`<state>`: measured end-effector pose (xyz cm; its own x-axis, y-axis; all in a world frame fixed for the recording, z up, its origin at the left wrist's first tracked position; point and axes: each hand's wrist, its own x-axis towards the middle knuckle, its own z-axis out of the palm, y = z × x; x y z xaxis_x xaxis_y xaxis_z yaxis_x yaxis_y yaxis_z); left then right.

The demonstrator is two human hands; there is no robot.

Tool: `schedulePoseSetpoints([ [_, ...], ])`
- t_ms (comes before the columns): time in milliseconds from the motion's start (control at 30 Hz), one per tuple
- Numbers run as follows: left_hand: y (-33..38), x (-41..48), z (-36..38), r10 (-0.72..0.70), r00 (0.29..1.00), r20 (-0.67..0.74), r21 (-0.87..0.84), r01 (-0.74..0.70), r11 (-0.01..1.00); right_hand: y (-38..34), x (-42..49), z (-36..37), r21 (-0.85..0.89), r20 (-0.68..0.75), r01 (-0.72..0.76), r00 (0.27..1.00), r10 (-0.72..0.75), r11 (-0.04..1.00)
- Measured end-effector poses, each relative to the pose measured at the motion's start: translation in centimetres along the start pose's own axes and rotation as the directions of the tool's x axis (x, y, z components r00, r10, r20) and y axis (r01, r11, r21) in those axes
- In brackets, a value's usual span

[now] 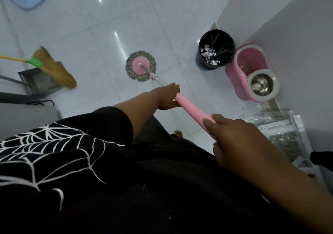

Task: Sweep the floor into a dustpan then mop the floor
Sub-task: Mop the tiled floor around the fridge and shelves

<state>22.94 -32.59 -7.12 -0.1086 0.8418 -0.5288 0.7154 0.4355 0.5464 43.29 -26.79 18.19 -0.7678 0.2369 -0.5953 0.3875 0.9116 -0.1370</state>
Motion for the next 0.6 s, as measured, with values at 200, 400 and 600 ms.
schedulePoseSetpoints([
  [200,-1.9,1.3,-3.0,0.019,0.998,-0.051,-0.038,-0.021,0.999,-0.3,3.0,-3.7,0.035,0.04,-0.055,0.998,0.053,0.998],
  [400,-7.1,3.3,-8.0,0.003,0.998,-0.057,-0.027,-0.005,1.0,-2.1,9.6,-7.3,0.054,0.031,-0.035,0.999,0.033,0.998],
  [600,-14.2,6.3,-14.7,-0.039,0.998,-0.052,0.001,0.039,0.999,-3.6,18.4,-10.7,0.033,0.009,-0.01,1.0,0.01,0.999],
])
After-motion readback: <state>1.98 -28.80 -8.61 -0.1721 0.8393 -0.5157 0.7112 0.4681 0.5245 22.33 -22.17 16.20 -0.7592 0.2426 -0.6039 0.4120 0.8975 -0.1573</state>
